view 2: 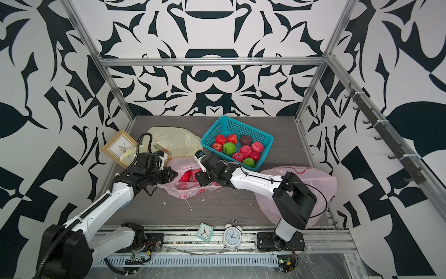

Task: Untie the knot of a plastic bag & take out the apple
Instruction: Pick up the apple from the plastic bag.

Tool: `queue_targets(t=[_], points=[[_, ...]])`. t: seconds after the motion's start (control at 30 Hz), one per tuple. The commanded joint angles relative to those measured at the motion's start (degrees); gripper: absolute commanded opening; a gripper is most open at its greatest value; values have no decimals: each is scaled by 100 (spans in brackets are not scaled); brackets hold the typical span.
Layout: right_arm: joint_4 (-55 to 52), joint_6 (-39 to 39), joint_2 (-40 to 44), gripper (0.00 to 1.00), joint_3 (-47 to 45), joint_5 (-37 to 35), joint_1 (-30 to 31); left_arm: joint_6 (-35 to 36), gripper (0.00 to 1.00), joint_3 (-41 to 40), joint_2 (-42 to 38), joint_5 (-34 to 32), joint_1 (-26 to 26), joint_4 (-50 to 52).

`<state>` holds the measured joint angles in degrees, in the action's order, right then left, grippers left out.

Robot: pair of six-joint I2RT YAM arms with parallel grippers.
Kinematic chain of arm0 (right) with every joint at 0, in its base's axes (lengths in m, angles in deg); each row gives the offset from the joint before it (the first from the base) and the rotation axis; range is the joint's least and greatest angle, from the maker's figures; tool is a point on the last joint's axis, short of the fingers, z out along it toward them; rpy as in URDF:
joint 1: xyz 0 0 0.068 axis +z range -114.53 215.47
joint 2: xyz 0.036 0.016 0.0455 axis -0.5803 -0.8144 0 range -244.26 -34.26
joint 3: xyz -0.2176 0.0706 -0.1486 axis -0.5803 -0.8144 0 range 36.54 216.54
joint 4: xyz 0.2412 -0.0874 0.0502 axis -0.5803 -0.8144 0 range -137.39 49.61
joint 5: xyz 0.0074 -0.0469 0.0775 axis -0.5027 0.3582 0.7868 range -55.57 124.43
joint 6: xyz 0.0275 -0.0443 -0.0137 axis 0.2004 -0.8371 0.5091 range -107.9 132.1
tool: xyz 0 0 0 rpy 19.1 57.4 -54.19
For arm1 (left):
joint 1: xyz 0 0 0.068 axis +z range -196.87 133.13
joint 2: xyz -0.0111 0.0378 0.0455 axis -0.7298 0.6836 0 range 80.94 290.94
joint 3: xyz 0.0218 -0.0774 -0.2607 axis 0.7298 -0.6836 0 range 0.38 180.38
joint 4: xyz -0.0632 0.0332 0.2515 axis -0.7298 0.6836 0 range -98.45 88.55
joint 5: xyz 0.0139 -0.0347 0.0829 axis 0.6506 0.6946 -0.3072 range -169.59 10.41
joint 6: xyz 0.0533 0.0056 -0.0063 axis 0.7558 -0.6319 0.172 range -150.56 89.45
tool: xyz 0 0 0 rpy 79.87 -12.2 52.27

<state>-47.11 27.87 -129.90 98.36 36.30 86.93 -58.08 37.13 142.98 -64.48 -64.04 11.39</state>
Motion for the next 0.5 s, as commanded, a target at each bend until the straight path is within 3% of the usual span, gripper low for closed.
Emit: queue_targets(t=[0.0,0.27,0.47], points=[[229,266,-196,71,246,-127,-6,-37,15,-277,-127,-210,-94,-192],[434,427,-652,86,481,-632,145,-16,16,-522,-28,-419,-251,-374],[476,427,-887,87,676,-750,168,41,16,-461,-16,-417,-261,-423]])
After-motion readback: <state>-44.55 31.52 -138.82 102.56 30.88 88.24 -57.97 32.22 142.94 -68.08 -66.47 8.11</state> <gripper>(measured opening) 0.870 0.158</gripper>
